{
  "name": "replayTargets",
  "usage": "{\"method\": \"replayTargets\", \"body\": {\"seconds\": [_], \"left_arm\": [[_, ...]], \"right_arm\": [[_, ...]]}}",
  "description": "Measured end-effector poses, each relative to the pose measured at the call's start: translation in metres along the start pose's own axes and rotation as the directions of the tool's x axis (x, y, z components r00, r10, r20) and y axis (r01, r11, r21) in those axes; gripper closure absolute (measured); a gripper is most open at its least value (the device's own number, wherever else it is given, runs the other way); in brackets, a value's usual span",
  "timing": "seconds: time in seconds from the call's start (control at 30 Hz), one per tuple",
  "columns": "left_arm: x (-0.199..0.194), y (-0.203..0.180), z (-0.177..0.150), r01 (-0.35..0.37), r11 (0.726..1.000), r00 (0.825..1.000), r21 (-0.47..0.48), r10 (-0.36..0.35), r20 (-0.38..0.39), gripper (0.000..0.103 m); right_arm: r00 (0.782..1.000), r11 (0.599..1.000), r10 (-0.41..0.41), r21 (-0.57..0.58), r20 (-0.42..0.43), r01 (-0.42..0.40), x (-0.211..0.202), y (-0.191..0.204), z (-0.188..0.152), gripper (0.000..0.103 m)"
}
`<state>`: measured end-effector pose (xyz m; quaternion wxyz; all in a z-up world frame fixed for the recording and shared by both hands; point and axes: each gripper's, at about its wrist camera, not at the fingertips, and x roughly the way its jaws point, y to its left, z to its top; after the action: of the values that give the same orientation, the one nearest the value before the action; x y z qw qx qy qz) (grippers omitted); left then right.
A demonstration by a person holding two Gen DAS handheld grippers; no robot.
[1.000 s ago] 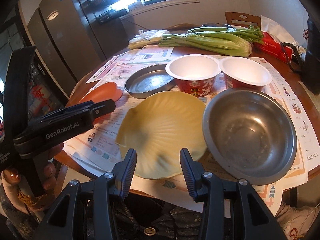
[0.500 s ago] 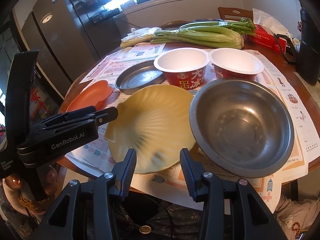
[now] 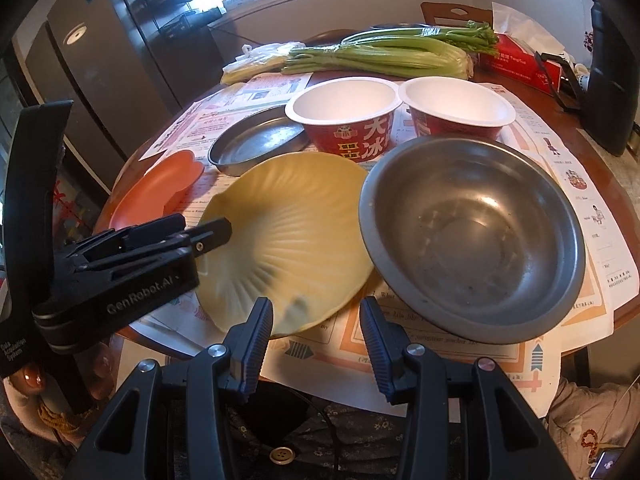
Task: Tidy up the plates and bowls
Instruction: 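Move the left tool to the yellow shell plate rim and grasp it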
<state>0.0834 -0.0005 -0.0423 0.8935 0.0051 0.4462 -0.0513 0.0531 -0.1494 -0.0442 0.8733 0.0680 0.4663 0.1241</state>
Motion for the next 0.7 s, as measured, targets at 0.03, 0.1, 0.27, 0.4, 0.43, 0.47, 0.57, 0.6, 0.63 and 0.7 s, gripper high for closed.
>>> {"method": "replayTargets", "body": {"seconds": [0.03,0.1,0.27,0.4,0.43,0.47,0.57,0.6,0.63,0.7], "left_arm": [[0.000,0.000,0.000,0.000,1.000,1.000,0.002,0.000,-0.001,0.048],[0.002,0.001,-0.001,-0.004,1.000,1.000,0.003,0.004,-0.007,0.048],[0.002,0.009,-0.004,-0.010,1.000,1.000,-0.010,0.009,-0.014,0.048],[-0.002,0.020,-0.005,-0.011,0.999,1.000,-0.037,0.010,-0.005,0.048],[-0.002,0.023,-0.005,-0.011,0.999,1.000,-0.043,0.011,-0.002,0.048],[-0.003,0.026,-0.006,-0.010,0.999,1.000,-0.047,0.010,-0.001,0.048],[-0.008,0.035,-0.008,-0.010,0.998,1.000,-0.068,0.011,0.012,0.048],[-0.009,0.039,-0.009,-0.009,0.997,1.000,-0.076,0.010,0.016,0.048],[-0.011,0.041,-0.010,-0.008,0.997,1.000,-0.083,0.010,0.018,0.048],[-0.012,0.047,-0.012,-0.010,0.995,1.000,-0.100,0.012,0.019,0.048]], "right_arm": [[1.000,1.000,0.001,-0.005,0.004,-0.001,0.000,0.001,0.000,0.057],[1.000,1.000,0.001,-0.026,0.010,-0.001,0.000,0.005,0.001,0.057],[1.000,0.997,0.012,-0.075,-0.001,-0.012,0.004,0.019,0.001,0.057],[0.999,0.993,0.034,-0.110,-0.018,-0.035,0.007,0.031,0.003,0.057],[0.999,0.992,0.036,-0.122,-0.021,-0.039,0.007,0.035,0.003,0.057],[0.999,0.990,0.041,-0.134,-0.026,-0.044,0.008,0.039,0.002,0.057],[0.997,0.985,0.058,-0.160,-0.049,-0.065,0.012,0.052,-0.001,0.057],[0.997,0.984,0.061,-0.166,-0.052,-0.068,0.013,0.055,-0.001,0.057],[0.996,0.981,0.067,-0.178,-0.055,-0.075,0.014,0.058,0.000,0.057],[0.995,0.976,0.075,-0.200,-0.061,-0.086,0.014,0.066,0.000,0.057]]}}
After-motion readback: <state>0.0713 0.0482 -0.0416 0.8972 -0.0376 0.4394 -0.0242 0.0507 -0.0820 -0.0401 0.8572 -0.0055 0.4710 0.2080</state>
